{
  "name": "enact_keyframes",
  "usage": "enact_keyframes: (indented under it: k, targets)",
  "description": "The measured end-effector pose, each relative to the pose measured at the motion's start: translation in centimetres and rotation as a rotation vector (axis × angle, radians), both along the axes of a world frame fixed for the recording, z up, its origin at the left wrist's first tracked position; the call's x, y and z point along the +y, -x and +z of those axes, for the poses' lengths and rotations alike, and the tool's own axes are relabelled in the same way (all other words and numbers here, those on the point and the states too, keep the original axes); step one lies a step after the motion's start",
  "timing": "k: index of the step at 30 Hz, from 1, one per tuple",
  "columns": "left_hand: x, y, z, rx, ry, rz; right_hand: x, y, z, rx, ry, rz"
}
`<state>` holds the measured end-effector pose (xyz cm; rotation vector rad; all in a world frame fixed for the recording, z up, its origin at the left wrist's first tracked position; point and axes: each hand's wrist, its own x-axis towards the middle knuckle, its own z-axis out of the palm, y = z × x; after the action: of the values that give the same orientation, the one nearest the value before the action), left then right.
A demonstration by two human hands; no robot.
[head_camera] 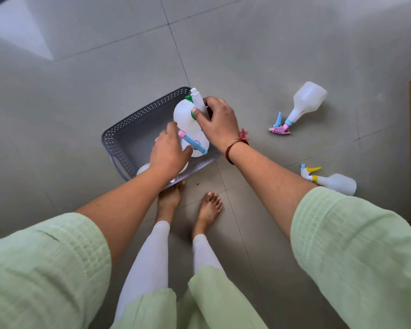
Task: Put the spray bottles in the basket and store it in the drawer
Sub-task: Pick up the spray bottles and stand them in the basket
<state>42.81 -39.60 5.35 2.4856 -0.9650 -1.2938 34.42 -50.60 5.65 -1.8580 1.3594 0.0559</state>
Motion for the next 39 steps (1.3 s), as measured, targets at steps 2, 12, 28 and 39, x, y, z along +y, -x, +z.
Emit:
enact_keyframes:
  k: [2,12,28,39]
  targets:
    - [0.1,-1.0,-0.1,-0.008,-0.032,-0.041,0.0,-0.7,-0.6,0.014,-0.012,0.030]
    - [0.7,-2.3,-0.8,0.049,-0.047,-0.017,0.2,-2.7,-3.9,0.199,-0.036,0.170]
    - [0.8,-3.3,-1.0,0.107,0.034,-0.013,1.4,-2.8,-5.5,0.215,-0.102,0.072]
    - [-3.2,3.1,2.3,0.056,0.478,0.039,0.6,8.0,-4.5,0.168,-0.183,-0.329]
